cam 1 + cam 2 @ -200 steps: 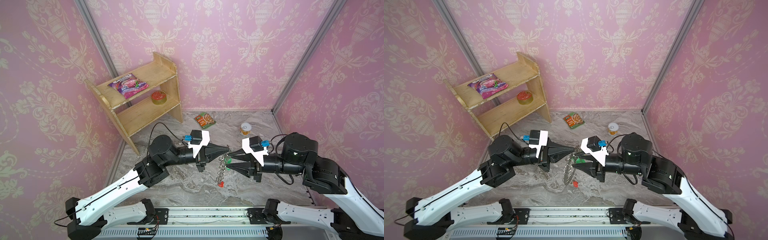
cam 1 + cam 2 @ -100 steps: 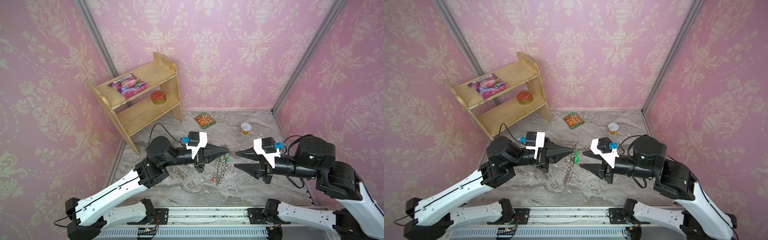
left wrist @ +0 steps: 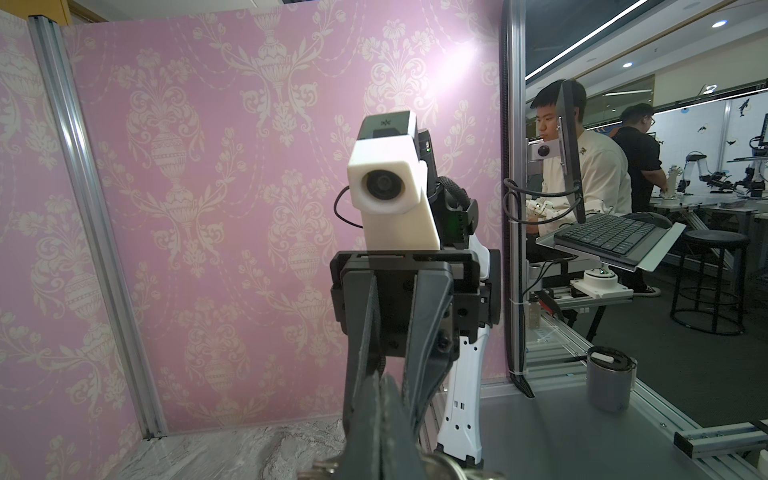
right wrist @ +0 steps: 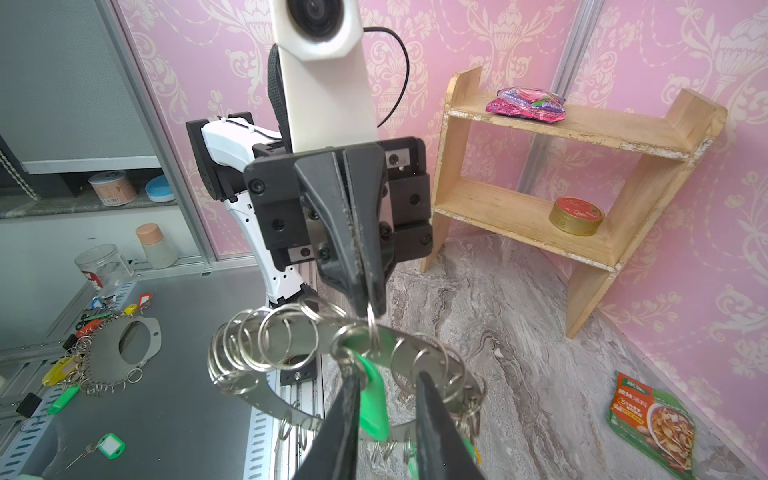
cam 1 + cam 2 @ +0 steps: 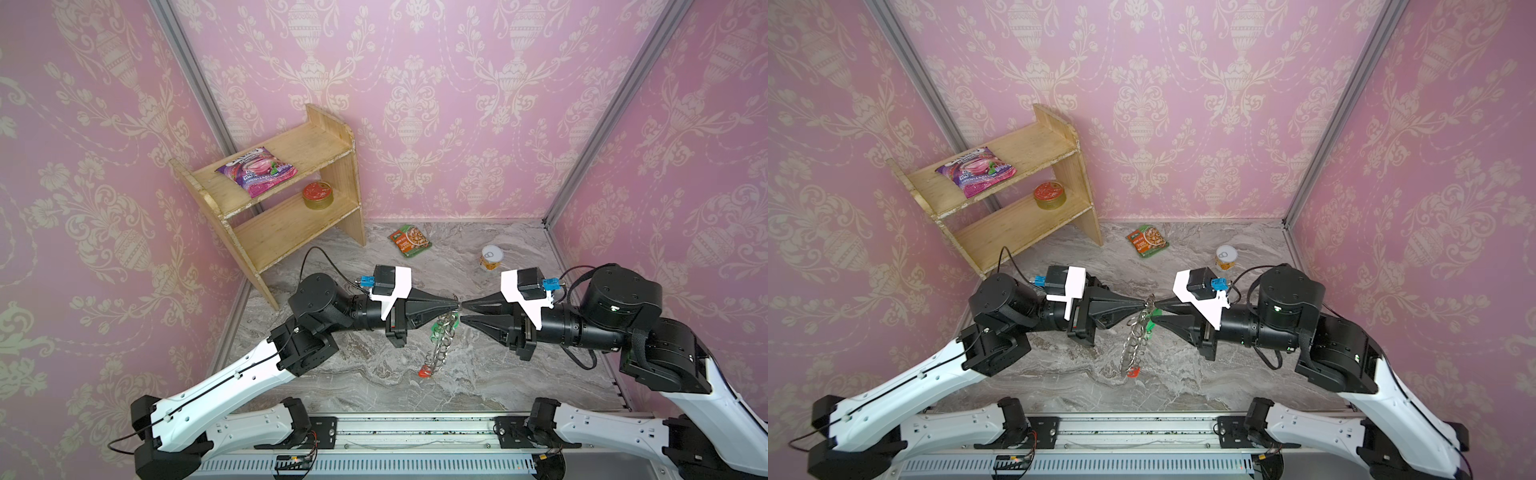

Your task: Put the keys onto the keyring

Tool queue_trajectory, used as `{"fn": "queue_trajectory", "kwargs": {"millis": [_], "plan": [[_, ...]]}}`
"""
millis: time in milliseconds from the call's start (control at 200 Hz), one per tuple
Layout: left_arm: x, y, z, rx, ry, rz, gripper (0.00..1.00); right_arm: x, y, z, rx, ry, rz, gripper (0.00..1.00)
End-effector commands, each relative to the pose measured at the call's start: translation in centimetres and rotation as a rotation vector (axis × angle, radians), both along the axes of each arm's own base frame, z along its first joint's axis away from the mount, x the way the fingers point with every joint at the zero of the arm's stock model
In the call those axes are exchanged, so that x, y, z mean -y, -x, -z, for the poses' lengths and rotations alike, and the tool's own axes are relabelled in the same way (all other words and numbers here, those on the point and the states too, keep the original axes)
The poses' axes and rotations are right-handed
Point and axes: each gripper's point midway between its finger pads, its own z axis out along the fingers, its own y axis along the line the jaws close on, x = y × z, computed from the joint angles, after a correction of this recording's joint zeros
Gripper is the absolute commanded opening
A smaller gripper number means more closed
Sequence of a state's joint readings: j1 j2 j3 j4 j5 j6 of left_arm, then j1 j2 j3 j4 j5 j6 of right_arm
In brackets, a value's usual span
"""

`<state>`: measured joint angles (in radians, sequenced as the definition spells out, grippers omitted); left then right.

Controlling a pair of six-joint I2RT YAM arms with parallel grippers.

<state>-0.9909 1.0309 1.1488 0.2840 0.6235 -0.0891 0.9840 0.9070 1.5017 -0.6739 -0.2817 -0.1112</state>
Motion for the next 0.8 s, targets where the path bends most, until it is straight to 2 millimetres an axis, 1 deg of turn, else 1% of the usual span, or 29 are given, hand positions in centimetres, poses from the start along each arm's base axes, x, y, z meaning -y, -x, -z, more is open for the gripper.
{"fn": "queue_trajectory", "kwargs": {"millis": [0, 195, 405, 530, 796], "plan": [[-0.63, 0.75, -1.32, 0.026, 0.049, 0.028, 0.0, -0.25, 0.35, -0.92, 0.012, -0.039, -0.024, 0.24], [-0.61, 0.79, -1.35, 0.028, 0.051, 0.031, 0.0, -0.72, 0.26, -0.92, 0.007, -0.042, -0.038, 0.22], [-0.62, 0.82, -1.29, 0.028, 0.049, 0.032, 0.0, -1.08, 0.22, -0.79, -0.002, -0.043, -0.048, 0.19], [-0.61, 0.82, -1.23, 0.028, 0.048, 0.032, 0.0, -1.11, 0.15, -0.81, -0.003, -0.045, -0.048, 0.16], [-0.63, 0.83, -1.0, 0.027, 0.042, 0.031, 0.0, -0.96, 0.1, -1.09, 0.003, -0.056, -0.043, 0.16]]}}
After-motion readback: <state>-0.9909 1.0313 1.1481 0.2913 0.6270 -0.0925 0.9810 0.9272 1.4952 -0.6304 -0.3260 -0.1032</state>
